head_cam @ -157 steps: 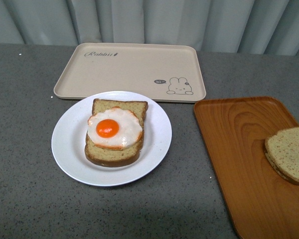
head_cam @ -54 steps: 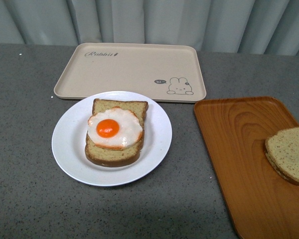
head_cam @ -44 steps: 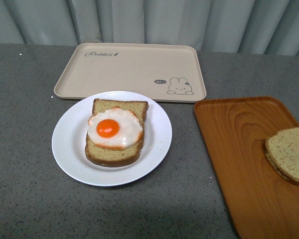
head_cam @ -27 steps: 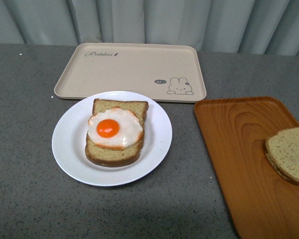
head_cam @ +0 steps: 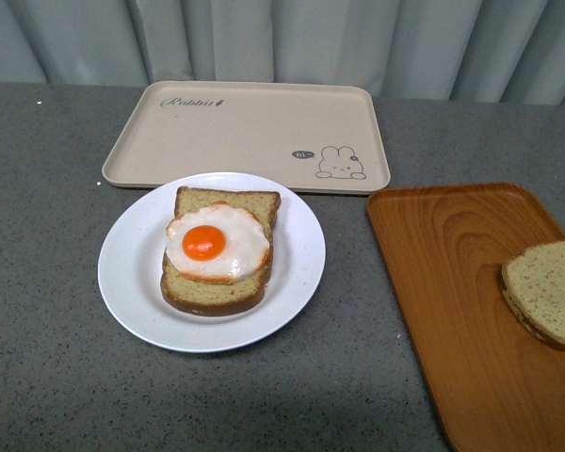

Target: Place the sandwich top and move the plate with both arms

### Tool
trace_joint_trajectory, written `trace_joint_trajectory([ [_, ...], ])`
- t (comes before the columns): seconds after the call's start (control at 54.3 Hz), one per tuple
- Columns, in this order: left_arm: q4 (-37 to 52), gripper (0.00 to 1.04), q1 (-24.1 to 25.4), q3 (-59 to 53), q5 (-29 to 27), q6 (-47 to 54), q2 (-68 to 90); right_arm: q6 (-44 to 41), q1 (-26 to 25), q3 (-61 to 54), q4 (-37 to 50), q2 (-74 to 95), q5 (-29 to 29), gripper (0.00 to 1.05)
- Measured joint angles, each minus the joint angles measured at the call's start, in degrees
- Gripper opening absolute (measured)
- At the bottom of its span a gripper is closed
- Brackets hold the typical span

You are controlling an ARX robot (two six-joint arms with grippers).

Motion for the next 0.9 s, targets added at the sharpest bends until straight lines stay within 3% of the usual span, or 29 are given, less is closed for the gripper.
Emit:
trace_joint_trajectory([
  [0.147,0.00,0.98,0.00,0.00,0.00,0.00,0.00,-0.07,-5.14,1.22,13.22,16.09,-7.10,0.96],
  [0.405,0.00,0.98,0.00,0.00,0.00,0.00,0.00,-0.55,-12.74,9.09,26.73,45.00,-16.52,0.96],
  [0.534,0.00,0.98,0.00,0.00,0.00,0.00,0.00,-1.53,-16.15,15.39,25.59,57.53,-21.94,0.96],
  [0.626,0.00,0.98,0.00,0.00,0.00,0.00,0.00,-1.73,-18.69,22.27,20.87,67.56,-27.19,0.96],
  [0.902,0.00,0.98,0.00,0.00,0.00,0.00,0.00,-2.64,-22.36,35.82,6.51,83.71,-34.69,0.96],
])
